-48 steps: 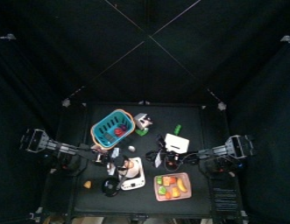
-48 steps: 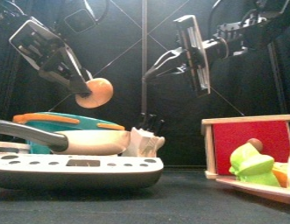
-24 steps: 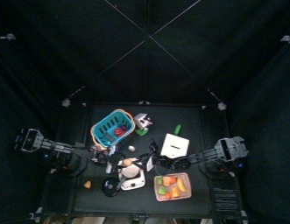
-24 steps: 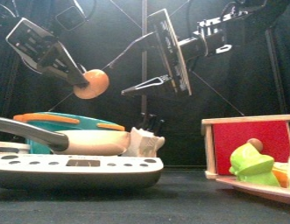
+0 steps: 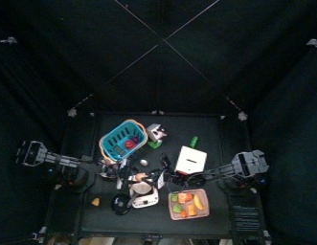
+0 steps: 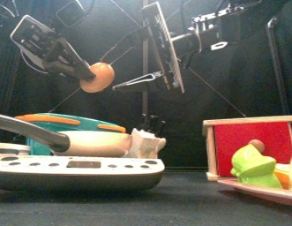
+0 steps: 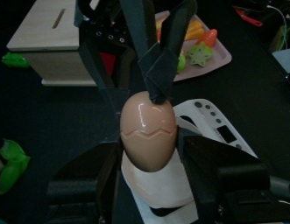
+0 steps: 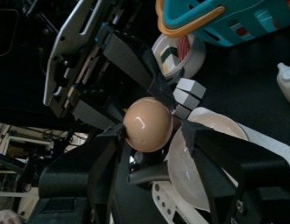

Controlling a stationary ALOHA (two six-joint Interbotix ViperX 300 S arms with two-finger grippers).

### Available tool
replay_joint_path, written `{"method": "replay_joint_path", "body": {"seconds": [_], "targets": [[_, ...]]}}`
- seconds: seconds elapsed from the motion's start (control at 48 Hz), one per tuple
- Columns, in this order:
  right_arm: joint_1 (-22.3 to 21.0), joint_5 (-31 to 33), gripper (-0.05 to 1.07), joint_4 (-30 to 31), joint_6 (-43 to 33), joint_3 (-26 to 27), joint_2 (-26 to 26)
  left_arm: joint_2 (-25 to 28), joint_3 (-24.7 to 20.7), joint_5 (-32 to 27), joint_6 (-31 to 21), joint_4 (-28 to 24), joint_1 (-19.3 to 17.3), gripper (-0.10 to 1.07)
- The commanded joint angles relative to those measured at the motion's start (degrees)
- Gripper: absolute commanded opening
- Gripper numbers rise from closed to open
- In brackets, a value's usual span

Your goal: Remove egg shell

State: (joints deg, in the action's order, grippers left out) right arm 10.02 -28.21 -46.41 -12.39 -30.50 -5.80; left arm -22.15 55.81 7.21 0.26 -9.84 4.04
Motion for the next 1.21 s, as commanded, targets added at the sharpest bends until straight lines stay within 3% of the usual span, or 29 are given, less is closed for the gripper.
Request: {"method": "replay_joint_path", "body": {"seconds": [0.0,1.188], "targets": [[0.1,-0.4,0.88,-0.1,0.2,1.5,0.9,-0.4,-1.0,0.8,0.0,0.0,-0.4,0.68],[-0.4,0.1,0.85,-0.9,0.4,4.6,-2.2,0.4,-0.4,1.9,-0.2,0.1,-0.4,0.68]]}}
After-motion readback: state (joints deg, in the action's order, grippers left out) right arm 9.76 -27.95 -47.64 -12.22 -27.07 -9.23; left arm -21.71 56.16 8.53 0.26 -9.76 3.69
